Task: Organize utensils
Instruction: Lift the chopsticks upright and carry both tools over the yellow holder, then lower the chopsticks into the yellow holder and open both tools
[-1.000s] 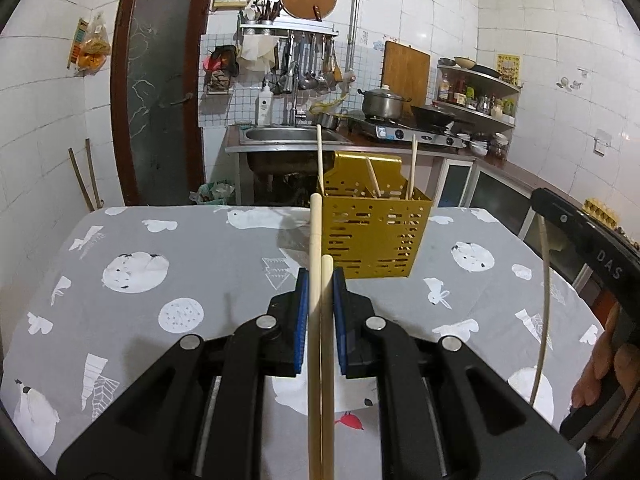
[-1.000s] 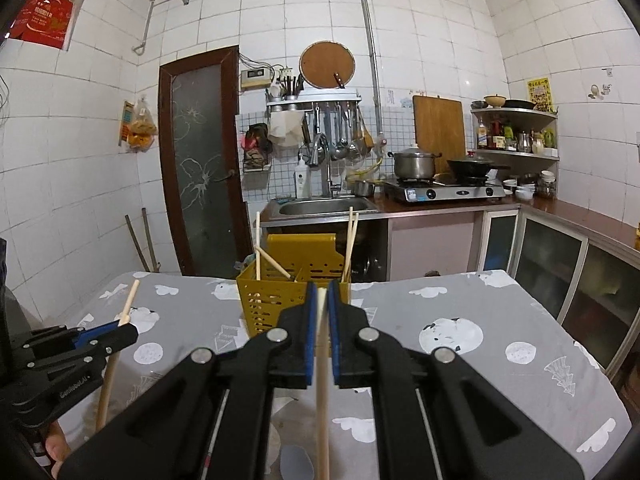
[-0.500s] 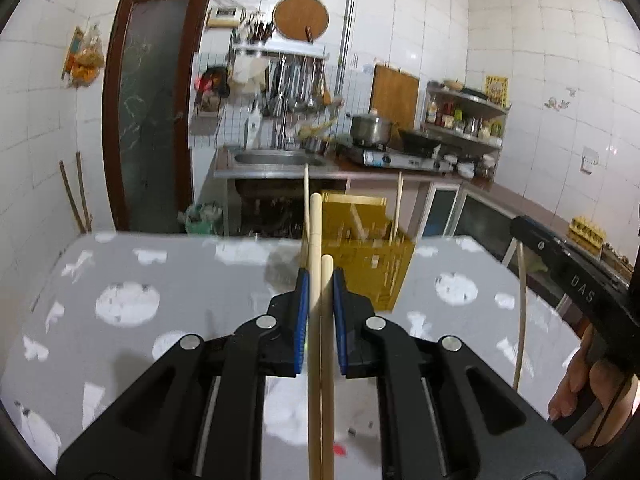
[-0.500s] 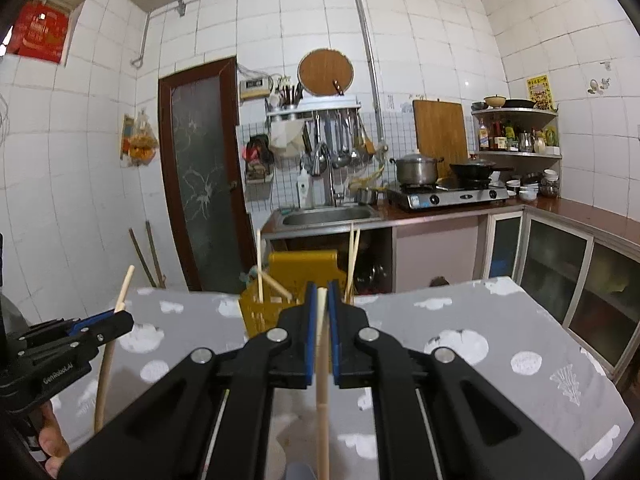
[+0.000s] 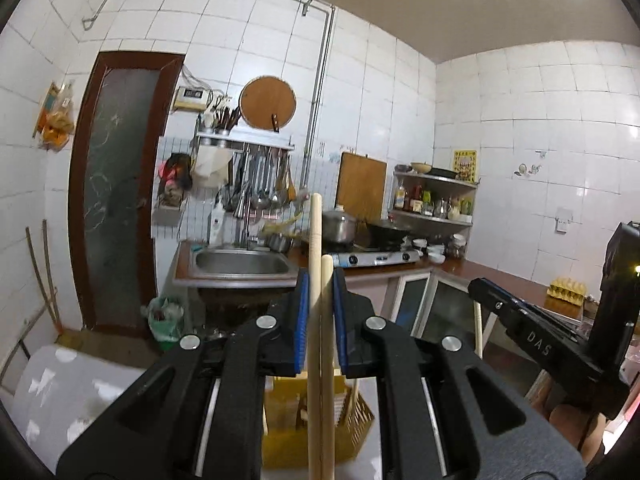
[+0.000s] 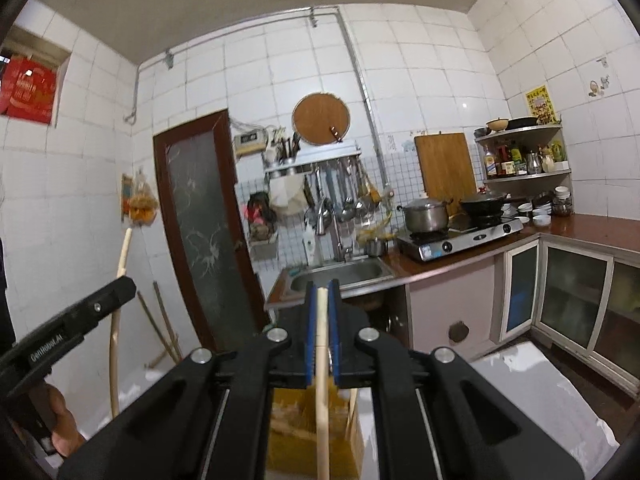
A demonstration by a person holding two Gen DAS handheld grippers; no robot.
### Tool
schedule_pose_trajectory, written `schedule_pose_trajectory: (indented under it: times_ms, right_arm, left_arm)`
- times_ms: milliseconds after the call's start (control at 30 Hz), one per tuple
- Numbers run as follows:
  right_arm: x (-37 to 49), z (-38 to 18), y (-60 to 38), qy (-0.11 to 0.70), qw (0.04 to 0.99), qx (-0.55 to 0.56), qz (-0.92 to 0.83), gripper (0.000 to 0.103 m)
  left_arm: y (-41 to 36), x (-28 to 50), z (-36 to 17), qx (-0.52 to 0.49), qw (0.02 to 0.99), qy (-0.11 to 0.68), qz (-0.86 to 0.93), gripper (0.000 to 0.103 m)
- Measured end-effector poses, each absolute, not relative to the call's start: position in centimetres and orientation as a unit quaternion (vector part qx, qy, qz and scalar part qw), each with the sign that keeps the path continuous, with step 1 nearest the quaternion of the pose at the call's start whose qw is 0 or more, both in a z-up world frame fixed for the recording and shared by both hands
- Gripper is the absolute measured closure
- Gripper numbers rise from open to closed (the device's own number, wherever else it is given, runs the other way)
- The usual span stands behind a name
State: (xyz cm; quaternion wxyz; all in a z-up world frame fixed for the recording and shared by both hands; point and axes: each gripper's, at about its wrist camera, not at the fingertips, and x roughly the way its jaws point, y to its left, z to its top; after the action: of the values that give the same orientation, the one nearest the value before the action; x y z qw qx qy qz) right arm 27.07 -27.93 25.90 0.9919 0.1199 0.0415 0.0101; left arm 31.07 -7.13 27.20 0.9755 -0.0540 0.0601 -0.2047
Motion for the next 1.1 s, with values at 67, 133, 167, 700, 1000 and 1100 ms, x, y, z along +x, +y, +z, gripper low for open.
schedule_pose_trajectory:
  times_ms: [67,133,167,700,1000,1100]
  right_arm:
    - [28.6,26.2,-28.6,0.034,0.991,0.131,0.010,0.097]
    - [30.6,26.3,-29.2,0.030,0.989,0.145,0.014,0.097]
    - [31.4,26.2,-29.3,0.027,0.988,0.149,0.016,0.097]
    - [38.7,23.4,-28.9,-0.060,0.985,0.158,0.043,0.097]
    - [41.1,20.4,-27.1,-0.047,0.989,0.133,0.044,0.097]
    - [41.5,19.5,-26.7,-0.039,0.990,0.127,0.045,0.097]
  left_arm:
    - [-7.8,33.0,27.5,-0.054,0.976,0.054,-0.205,0.093]
    - [-8.1,35.0,27.5,-0.067,0.972,0.051,-0.218,0.093]
    - [-8.1,35.8,27.4,-0.073,0.970,0.049,-0.225,0.093]
    - [-11.0,46.0,22.1,-0.050,0.980,-0.003,-0.191,0.093]
    - [-11.0,48.7,18.6,-0.064,0.979,0.009,-0.192,0.093]
    - [-11.1,48.8,17.5,-0.052,0.979,0.018,-0.194,0.093]
